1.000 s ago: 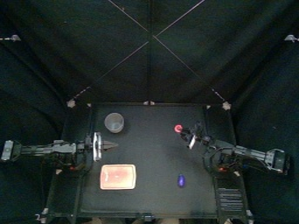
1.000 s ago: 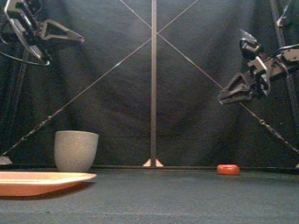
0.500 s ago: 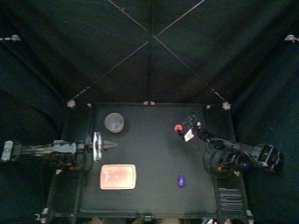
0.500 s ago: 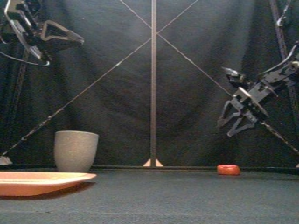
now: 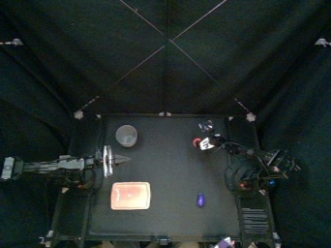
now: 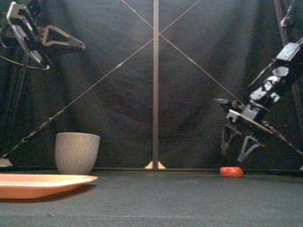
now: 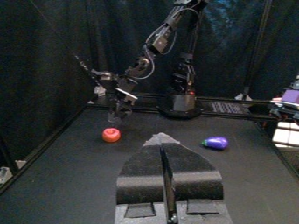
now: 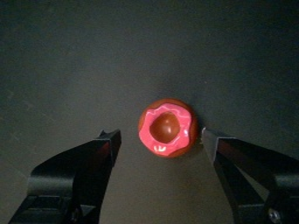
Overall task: Pick the donut then place it in the grey bowl
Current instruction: Pick the donut
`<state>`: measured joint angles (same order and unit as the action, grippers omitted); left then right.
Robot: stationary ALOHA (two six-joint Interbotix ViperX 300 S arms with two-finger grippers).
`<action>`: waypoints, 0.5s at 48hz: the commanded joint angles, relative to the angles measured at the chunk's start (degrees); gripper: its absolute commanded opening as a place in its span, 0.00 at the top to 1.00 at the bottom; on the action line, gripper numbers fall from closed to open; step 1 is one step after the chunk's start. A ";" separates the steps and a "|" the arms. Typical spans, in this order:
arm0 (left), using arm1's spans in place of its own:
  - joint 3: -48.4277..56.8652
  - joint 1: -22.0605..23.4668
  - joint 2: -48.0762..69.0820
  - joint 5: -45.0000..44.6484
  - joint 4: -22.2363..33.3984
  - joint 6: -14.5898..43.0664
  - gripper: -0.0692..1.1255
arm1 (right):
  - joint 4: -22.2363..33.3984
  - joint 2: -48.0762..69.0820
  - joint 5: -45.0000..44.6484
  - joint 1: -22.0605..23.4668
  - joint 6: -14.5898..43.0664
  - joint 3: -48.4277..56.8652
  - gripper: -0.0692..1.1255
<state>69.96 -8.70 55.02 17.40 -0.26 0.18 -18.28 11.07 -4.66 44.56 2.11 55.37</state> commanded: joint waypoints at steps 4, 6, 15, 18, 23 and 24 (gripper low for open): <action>-0.09 -0.44 -0.26 0.53 0.09 0.00 0.94 | 2.11 -4.13 -1.58 -0.09 0.09 -4.22 0.06; 0.09 -0.44 -0.26 0.53 0.18 0.00 0.94 | 2.37 -4.83 -1.85 -0.09 0.09 -4.75 0.06; 0.44 -0.44 -0.26 0.53 0.62 0.00 0.94 | 3.25 -7.21 -4.22 -0.09 0.09 -5.98 0.06; 0.44 -0.62 -0.26 0.53 0.62 0.09 0.94 | 3.69 -8.09 -4.92 -0.09 0.09 -6.33 0.06; 0.44 -1.14 -0.26 0.53 0.62 0.00 0.94 | 4.13 -9.05 -5.45 -0.53 0.09 -6.59 0.06; 0.44 -1.23 -0.26 0.53 0.62 0.00 0.94 | 4.31 -9.23 -5.36 -0.53 0.09 -6.59 0.06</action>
<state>71.28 -9.40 55.02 17.40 0.35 0.09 -14.33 1.41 -10.02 44.30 2.11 49.83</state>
